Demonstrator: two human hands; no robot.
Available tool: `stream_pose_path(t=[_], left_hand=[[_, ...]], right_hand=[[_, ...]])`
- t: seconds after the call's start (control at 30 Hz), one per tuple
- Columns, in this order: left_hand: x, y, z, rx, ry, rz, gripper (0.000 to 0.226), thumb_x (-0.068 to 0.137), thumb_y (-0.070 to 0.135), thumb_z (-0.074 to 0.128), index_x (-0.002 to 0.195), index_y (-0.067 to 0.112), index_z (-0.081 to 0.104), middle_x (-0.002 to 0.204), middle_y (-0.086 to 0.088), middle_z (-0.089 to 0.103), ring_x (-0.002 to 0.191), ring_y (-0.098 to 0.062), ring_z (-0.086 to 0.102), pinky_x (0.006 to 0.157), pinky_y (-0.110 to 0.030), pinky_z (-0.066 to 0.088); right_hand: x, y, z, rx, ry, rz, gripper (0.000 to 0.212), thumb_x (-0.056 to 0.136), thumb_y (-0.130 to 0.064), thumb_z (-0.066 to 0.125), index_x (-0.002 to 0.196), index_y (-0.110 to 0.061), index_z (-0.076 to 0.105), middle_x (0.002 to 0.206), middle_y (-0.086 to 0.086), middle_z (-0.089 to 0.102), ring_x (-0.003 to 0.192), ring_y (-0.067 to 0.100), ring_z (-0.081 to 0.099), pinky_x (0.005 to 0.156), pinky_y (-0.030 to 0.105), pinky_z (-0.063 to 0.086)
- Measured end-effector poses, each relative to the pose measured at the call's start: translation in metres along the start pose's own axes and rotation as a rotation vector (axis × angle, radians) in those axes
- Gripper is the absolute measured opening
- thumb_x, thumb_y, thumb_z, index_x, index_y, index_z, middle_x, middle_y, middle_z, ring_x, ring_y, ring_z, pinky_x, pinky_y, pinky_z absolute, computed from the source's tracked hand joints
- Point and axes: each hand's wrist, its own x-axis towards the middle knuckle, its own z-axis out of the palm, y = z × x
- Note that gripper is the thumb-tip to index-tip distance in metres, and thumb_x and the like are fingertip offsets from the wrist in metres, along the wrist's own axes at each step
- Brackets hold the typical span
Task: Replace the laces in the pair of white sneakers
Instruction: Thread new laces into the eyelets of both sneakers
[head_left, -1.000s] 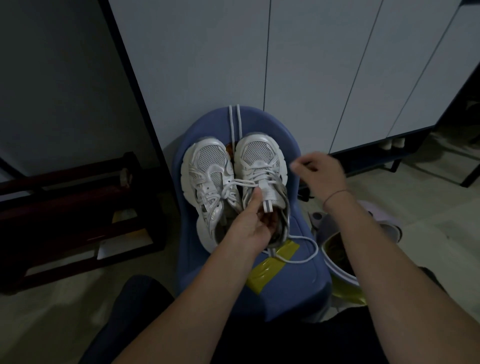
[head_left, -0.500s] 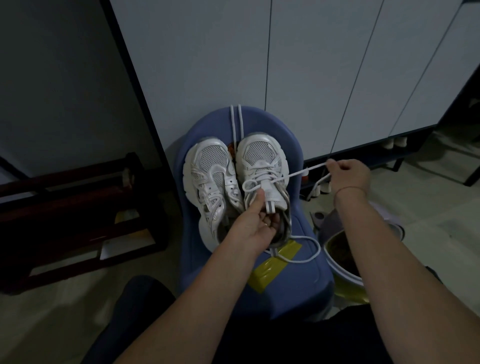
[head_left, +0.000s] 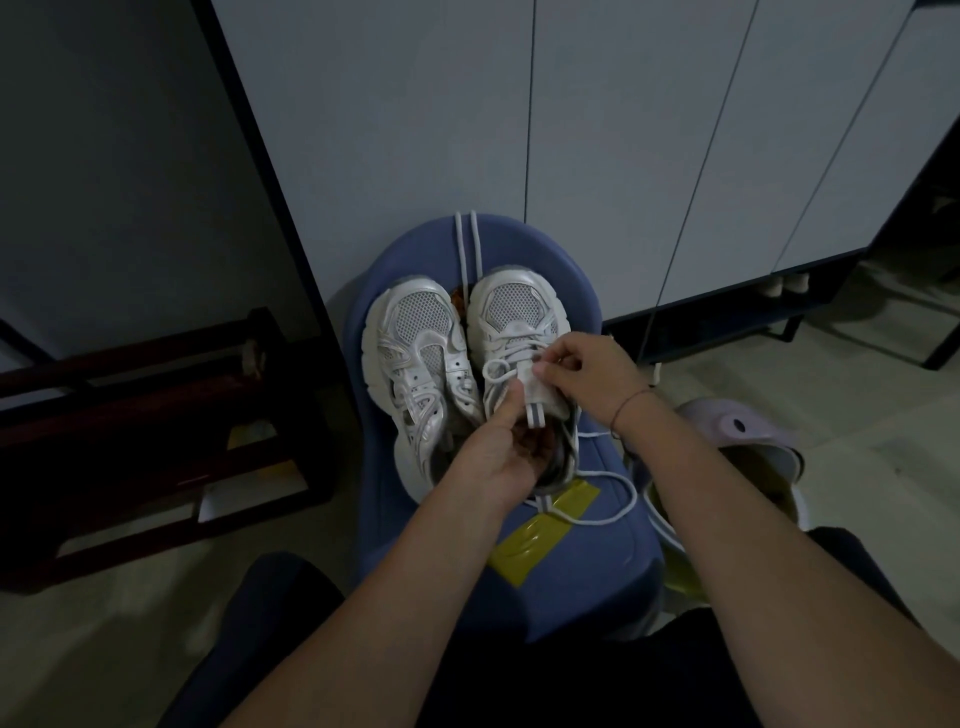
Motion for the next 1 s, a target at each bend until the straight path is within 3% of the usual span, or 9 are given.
stream_pose_path(t=[0.13, 0.3, 0.43, 0.5, 0.6, 0.7, 0.77, 0.9, 1.0], left_hand=[[0.001, 0.000, 0.000, -0.002, 0.032, 0.014, 0.021, 0.096, 0.023, 0.058, 0.087, 0.005, 0.064, 0.084, -0.010, 0.068, 0.081, -0.021, 0.061, 0.066, -0.030, 0.051], [0.003, -0.001, -0.002, 0.035, 0.062, 0.022, 0.016, 0.094, 0.024, 0.061, 0.091, 0.008, 0.061, 0.095, -0.006, 0.063, 0.087, -0.018, 0.059, 0.076, -0.029, 0.045], [0.004, 0.000, -0.001, 0.037, 0.064, 0.029, 0.015, 0.095, 0.023, 0.060, 0.091, 0.009, 0.061, 0.096, -0.006, 0.063, 0.087, -0.018, 0.059, 0.081, -0.030, 0.044], [0.004, 0.001, -0.001, 0.038, 0.067, 0.035, 0.015, 0.096, 0.023, 0.059, 0.090, 0.009, 0.060, 0.094, -0.006, 0.062, 0.086, -0.018, 0.058, 0.086, -0.030, 0.043], [0.003, 0.001, -0.001, 0.048, 0.058, 0.036, 0.015, 0.096, 0.025, 0.058, 0.093, 0.010, 0.060, 0.095, -0.006, 0.063, 0.087, -0.017, 0.058, 0.089, -0.030, 0.041], [0.003, 0.001, -0.001, 0.032, 0.052, 0.035, 0.015, 0.096, 0.025, 0.058, 0.093, 0.010, 0.059, 0.094, -0.006, 0.063, 0.086, -0.017, 0.058, 0.090, -0.030, 0.040], [0.002, 0.001, -0.001, 0.029, 0.051, 0.034, 0.017, 0.096, 0.026, 0.058, 0.093, 0.009, 0.058, 0.093, -0.006, 0.063, 0.085, -0.016, 0.058, 0.090, -0.030, 0.040], [-0.001, 0.001, -0.002, 0.039, 0.053, 0.035, 0.019, 0.095, 0.026, 0.060, 0.096, 0.008, 0.059, 0.095, -0.007, 0.064, 0.087, -0.018, 0.059, 0.090, -0.030, 0.041], [-0.005, 0.001, -0.003, 0.088, 0.049, 0.036, 0.020, 0.095, 0.029, 0.060, 0.100, 0.010, 0.060, 0.097, -0.007, 0.064, 0.089, -0.018, 0.059, 0.087, -0.031, 0.044]], right_hand=[[0.008, 0.013, -0.012, -0.056, 0.215, 0.098, 0.016, 0.090, -0.019, 0.062, 0.083, -0.006, 0.066, 0.072, 0.004, 0.056, 0.069, 0.016, 0.049, 0.067, 0.025, 0.037], [0.015, 0.036, -0.029, -0.074, 0.481, 0.317, 0.024, 0.092, -0.018, 0.057, 0.076, -0.001, 0.063, 0.073, 0.012, 0.053, 0.074, 0.024, 0.049, 0.068, 0.030, 0.036], [0.010, 0.042, -0.009, -0.008, 0.290, 0.372, 0.041, 0.091, -0.025, 0.060, 0.066, 0.008, 0.056, 0.066, 0.026, 0.054, 0.065, 0.023, 0.046, 0.065, 0.031, 0.038], [0.002, 0.041, 0.001, 0.132, 0.147, 0.455, 0.052, 0.093, -0.035, 0.055, 0.085, 0.016, 0.059, 0.081, 0.034, 0.060, 0.065, 0.024, 0.050, 0.062, 0.030, 0.039], [-0.011, 0.036, 0.007, 0.068, -0.099, 0.580, 0.054, 0.097, -0.050, 0.036, 0.105, 0.001, 0.051, 0.100, 0.017, 0.059, 0.081, 0.029, 0.057, 0.067, 0.032, 0.044], [-0.021, 0.038, 0.008, 0.082, -0.217, 0.627, 0.062, 0.096, -0.056, 0.029, 0.123, -0.004, 0.049, 0.114, 0.014, 0.057, 0.101, 0.030, 0.056, 0.080, 0.033, 0.043], [-0.030, 0.039, 0.010, 0.213, -0.261, 0.675, 0.065, 0.095, -0.059, 0.030, 0.129, -0.007, 0.049, 0.100, 0.006, 0.060, 0.086, 0.023, 0.057, 0.066, 0.029, 0.043], [-0.048, 0.030, 0.004, 0.531, -0.359, 0.839, 0.055, 0.094, -0.060, 0.031, 0.081, -0.010, 0.049, 0.064, 0.005, 0.049, 0.047, 0.015, 0.045, 0.046, 0.020, 0.036], [-0.047, 0.023, -0.016, 0.638, -0.448, 0.773, 0.050, 0.096, -0.055, 0.032, 0.068, -0.014, 0.041, 0.043, -0.004, 0.035, 0.031, 0.006, 0.023, 0.038, 0.013, 0.023]])
